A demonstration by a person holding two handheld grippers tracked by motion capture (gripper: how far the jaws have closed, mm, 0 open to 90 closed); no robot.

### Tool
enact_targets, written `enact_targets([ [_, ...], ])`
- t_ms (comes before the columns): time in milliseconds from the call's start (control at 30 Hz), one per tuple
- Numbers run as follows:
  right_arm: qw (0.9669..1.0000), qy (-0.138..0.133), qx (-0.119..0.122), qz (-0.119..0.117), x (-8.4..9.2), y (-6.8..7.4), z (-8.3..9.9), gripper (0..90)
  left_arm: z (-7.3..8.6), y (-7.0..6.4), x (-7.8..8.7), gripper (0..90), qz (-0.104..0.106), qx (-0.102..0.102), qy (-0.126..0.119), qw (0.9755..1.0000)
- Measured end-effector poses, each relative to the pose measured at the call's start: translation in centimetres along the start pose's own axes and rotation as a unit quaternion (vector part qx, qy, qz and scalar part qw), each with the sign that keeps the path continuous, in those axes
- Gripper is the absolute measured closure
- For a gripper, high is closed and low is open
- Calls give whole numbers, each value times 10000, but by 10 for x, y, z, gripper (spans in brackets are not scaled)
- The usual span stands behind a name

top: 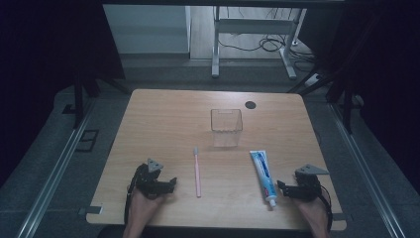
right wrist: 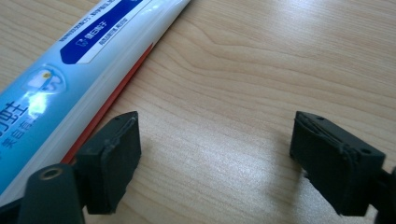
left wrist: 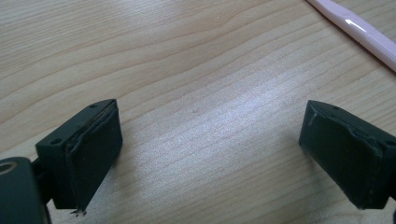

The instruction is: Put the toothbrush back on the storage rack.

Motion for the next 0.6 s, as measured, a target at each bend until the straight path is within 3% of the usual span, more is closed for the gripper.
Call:
enact_targets([
  [600, 9996, 113, -126, -208, 8, 2, -1, 314, 0, -1, 1, 80, 27, -25, -22, 10000],
])
Point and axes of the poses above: each handheld gripper's, and its own axes: x roughly backward along the jaws, z roughly out of its underside, y roughly to its left, the point moved 2 cm from there along -x, roughly forward along the jaws, and after that the axes turned 8 degrees about -z, right-handed, at the moved point
